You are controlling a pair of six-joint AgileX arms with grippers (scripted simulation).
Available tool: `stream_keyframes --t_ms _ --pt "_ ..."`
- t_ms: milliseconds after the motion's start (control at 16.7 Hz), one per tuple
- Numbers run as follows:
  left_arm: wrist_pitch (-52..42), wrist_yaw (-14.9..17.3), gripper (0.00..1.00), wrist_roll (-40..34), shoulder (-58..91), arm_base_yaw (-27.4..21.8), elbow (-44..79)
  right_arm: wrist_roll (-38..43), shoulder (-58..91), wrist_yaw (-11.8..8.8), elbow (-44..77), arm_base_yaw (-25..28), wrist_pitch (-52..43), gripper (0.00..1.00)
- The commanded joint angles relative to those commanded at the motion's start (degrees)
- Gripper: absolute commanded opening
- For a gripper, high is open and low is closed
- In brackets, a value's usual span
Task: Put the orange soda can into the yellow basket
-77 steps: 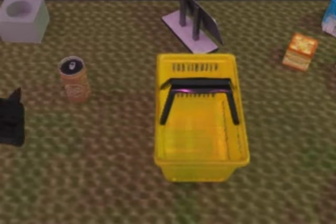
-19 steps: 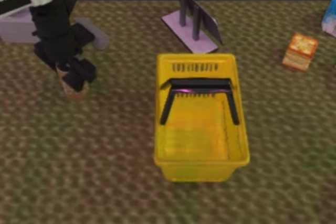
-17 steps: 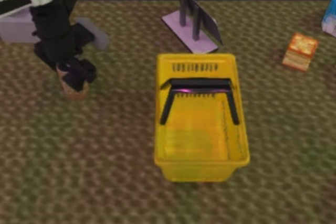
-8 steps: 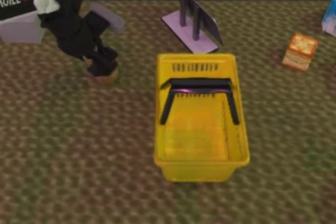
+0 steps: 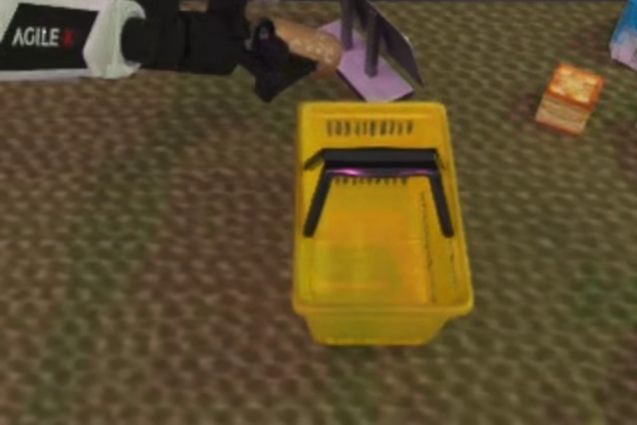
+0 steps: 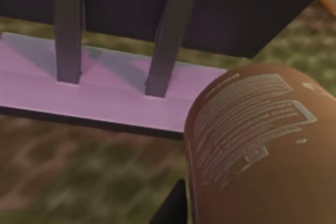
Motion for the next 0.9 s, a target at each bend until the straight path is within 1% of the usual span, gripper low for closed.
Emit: stream_keyframes --t_ms 240,360,480,600,660,720,900 --pt "22.5 14.6 0.0 -7.5 -3.5 -1.6 -8.2 0.0 0.0 0.0 0.0 0.0 0.0 1.0" --pt "31.7 20.9 0.0 -10.5 -5.5 -2.3 -11.6 0.0 0.0 0.0 0.0 0.0 0.0 1.0" --pt "38.8 26.0 0.0 -12.7 -7.5 -2.9 -14.2 0.0 0.0 0.0 0.0 0.0 0.0 1.0" --pt "43.4 29.6 0.0 -14.2 -9.0 -3.3 -15.9 0.0 0.0 0.0 0.0 0.0 0.0 1.0" --pt "44.8 30.7 0.0 -14.6 -9.6 -3.4 -16.3 0.0 0.0 0.0 0.0 0.0 0.0 1.0" --pt "45.6 31.4 0.0 -14.8 -9.8 -3.5 -16.6 0.0 0.0 0.0 0.0 0.0 0.0 1.0" --pt "45.8 31.6 0.0 -14.9 -9.9 -3.5 -16.7 0.0 0.0 0.0 0.0 0.0 0.0 1.0"
